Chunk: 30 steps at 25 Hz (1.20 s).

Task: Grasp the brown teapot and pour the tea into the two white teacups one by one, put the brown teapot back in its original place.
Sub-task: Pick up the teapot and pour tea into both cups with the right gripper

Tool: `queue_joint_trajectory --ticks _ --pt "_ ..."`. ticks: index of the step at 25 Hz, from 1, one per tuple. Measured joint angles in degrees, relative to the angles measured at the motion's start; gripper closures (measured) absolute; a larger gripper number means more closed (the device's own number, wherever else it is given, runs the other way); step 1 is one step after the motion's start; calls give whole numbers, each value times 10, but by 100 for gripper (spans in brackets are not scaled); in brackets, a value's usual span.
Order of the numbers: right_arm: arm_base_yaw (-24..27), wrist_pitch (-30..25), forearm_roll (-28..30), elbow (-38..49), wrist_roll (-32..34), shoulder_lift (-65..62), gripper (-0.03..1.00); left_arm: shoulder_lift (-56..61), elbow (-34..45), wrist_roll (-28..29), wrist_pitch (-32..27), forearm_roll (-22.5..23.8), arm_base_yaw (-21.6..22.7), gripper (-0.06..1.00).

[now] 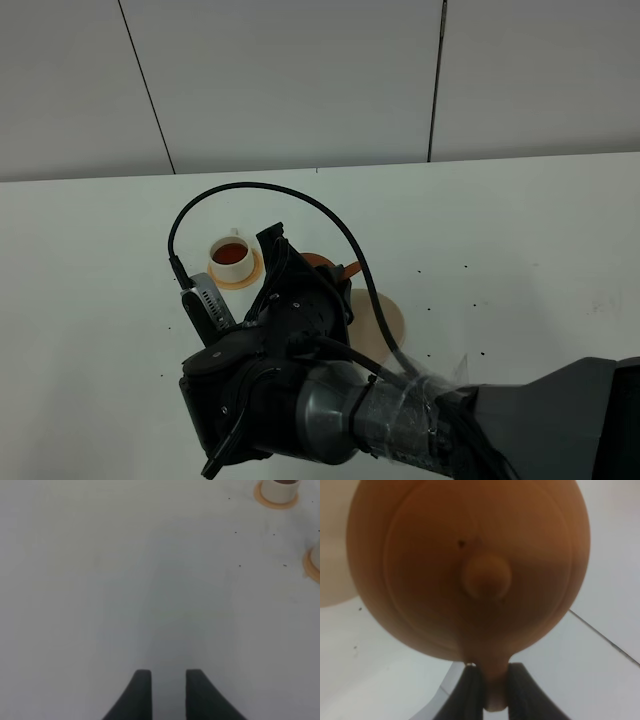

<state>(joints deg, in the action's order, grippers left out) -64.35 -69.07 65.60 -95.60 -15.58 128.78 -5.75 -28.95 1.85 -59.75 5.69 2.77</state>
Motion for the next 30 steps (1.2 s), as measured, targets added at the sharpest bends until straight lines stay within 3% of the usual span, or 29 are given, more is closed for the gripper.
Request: queue_joint_trajectory --ticks 30 --pt "0 0 -2 0 0 0 87 0 0 0 0 0 0 70"
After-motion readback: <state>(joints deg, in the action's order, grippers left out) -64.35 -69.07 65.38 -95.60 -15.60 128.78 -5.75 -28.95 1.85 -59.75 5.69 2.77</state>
